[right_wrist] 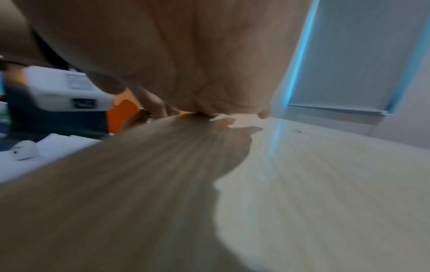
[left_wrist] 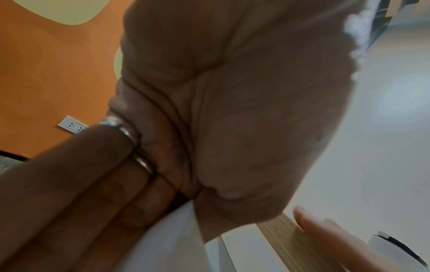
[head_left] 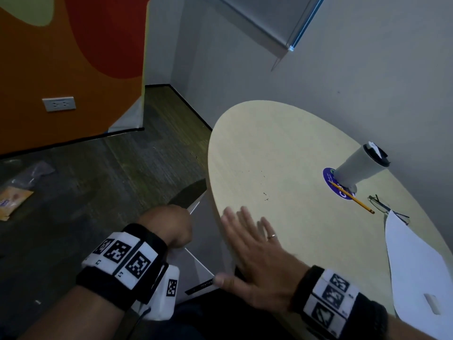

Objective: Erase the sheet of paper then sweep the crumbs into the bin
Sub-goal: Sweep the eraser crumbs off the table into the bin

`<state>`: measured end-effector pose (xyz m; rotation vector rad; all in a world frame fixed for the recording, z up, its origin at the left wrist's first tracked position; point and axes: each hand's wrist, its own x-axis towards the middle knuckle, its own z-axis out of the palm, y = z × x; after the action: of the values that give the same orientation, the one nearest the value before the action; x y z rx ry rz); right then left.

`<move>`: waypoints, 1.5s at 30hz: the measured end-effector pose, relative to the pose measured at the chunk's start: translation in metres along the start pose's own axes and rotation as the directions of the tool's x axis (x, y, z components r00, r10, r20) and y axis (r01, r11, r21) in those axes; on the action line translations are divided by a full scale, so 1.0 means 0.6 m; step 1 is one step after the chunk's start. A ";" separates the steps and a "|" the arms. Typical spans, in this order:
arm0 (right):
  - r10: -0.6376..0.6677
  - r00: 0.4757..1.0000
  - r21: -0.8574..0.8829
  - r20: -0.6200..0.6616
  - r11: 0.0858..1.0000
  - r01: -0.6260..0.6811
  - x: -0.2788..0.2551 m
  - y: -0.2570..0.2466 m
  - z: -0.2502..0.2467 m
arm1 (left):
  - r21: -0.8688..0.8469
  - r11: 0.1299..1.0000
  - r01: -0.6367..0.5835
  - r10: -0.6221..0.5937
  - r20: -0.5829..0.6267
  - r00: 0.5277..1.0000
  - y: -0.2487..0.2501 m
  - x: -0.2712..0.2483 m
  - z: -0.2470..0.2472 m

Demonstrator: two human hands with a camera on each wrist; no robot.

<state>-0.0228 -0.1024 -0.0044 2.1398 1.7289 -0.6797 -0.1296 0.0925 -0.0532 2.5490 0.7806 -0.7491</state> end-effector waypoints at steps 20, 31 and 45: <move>0.438 0.897 0.237 -0.066 0.880 -0.412 0.031 0.147 -0.020 | -0.028 0.999 0.016 -0.016 0.000 1.000 0.004 -0.010 -0.006; 0.194 0.970 0.120 -0.145 0.977 -0.177 0.039 0.157 -0.014 | -0.011 1.000 0.022 -0.022 0.004 1.000 0.002 -0.005 -0.002; 0.305 0.933 0.211 -0.192 0.941 -0.264 0.089 0.170 -0.045 | -0.021 1.000 0.018 -0.018 0.017 1.000 0.005 -0.007 -0.004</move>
<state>0.0898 -0.0674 -0.0160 2.6162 1.4539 -0.5527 -0.1297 0.0898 -0.0484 2.5167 0.8028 -0.7631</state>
